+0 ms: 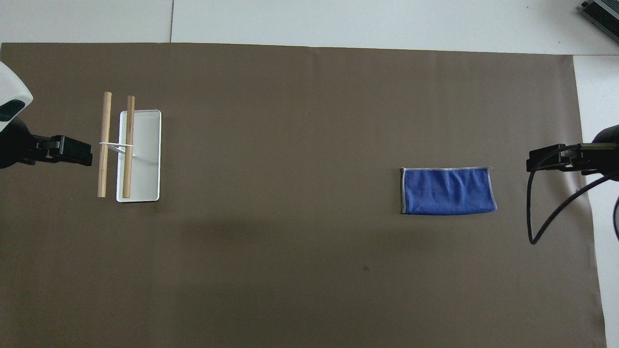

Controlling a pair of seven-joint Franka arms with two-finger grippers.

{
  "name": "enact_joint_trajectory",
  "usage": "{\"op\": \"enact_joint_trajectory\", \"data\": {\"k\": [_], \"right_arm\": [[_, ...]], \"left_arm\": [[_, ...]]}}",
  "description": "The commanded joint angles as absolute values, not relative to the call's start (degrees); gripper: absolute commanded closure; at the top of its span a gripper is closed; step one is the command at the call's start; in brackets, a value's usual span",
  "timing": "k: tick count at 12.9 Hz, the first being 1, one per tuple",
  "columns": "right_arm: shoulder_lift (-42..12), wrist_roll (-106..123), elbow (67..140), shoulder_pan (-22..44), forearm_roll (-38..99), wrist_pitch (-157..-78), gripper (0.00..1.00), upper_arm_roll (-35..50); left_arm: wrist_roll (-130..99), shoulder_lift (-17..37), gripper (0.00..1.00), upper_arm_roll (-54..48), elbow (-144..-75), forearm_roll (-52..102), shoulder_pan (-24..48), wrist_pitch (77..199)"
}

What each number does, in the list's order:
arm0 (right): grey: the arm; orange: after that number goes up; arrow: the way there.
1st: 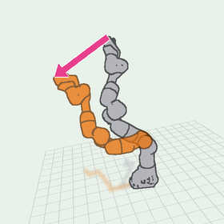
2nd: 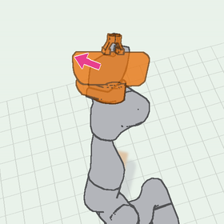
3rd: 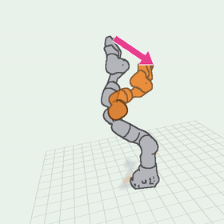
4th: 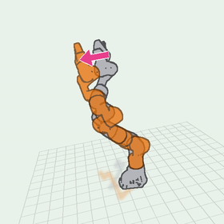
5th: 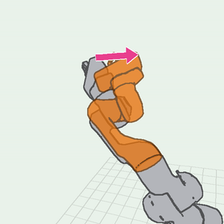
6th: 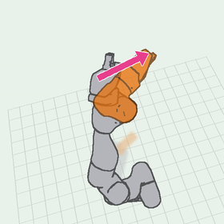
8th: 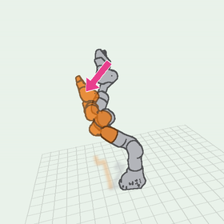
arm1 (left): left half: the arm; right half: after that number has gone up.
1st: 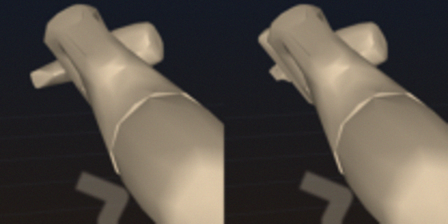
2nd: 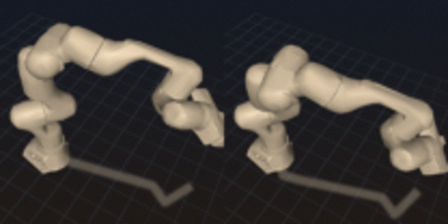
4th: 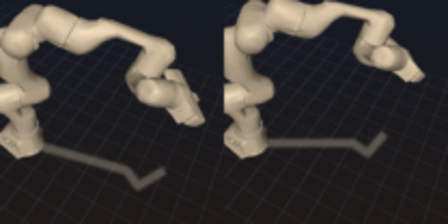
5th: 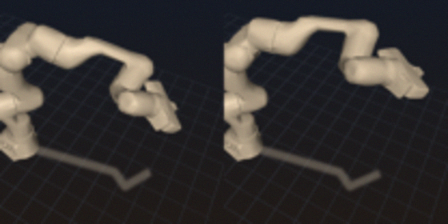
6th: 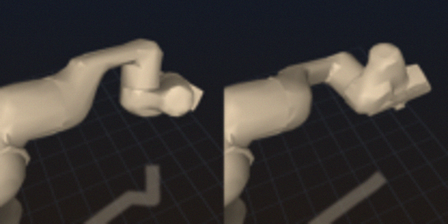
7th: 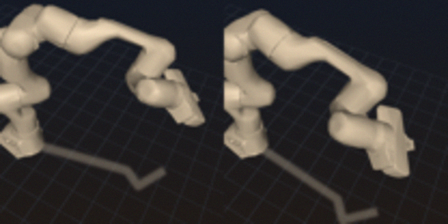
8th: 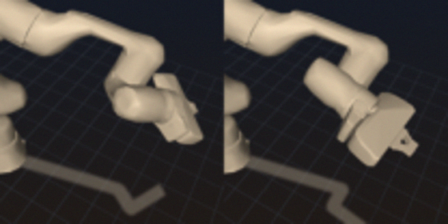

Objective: Right arm passes towel to left arm to hang
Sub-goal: 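Reach the right gripper down to the blue towel's near edge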

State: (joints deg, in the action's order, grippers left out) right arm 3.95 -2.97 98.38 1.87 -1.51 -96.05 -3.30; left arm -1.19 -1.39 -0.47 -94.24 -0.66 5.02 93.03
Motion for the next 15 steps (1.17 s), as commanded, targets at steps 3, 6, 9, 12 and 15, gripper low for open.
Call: {"op": "enact_joint_trajectory", "data": {"k": [3,6,9,12,15], "right_arm": [[6.6,-3.2,103.0,1.4,-0.6,-99.4,0.00,-3.0],[6.1,-0.5,109.7,0.9,-0.6,-108.7,0.00,-3.0],[3.3,0.1,116.5,1.2,-0.5,-119.5,0.00,-3.0],[0.2,3.2,122.4,1.1,-0.4,-127.4,0.00,-3.0],[-3.9,3.3,126.4,1.2,1.0,-135.0,0.00,-3.0]], "left_arm": [[-1.0,-3.0,0.00,-0.2,-96.0,-1.2,5.2,93.1],[-1.0,-3.0,0.00,-0.2,-96.1,-1.2,5.2,93.1],[-0.9,-3.0,0.00,-0.2,-96.1,-1.2,5.2,93.1],[-0.9,-3.2,0.00,-0.2,-96.2,-1.2,5.2,93.1],[-1.0,-3.8,0.00,-0.2,-97.4,-1.2,5.2,93.1]]}}
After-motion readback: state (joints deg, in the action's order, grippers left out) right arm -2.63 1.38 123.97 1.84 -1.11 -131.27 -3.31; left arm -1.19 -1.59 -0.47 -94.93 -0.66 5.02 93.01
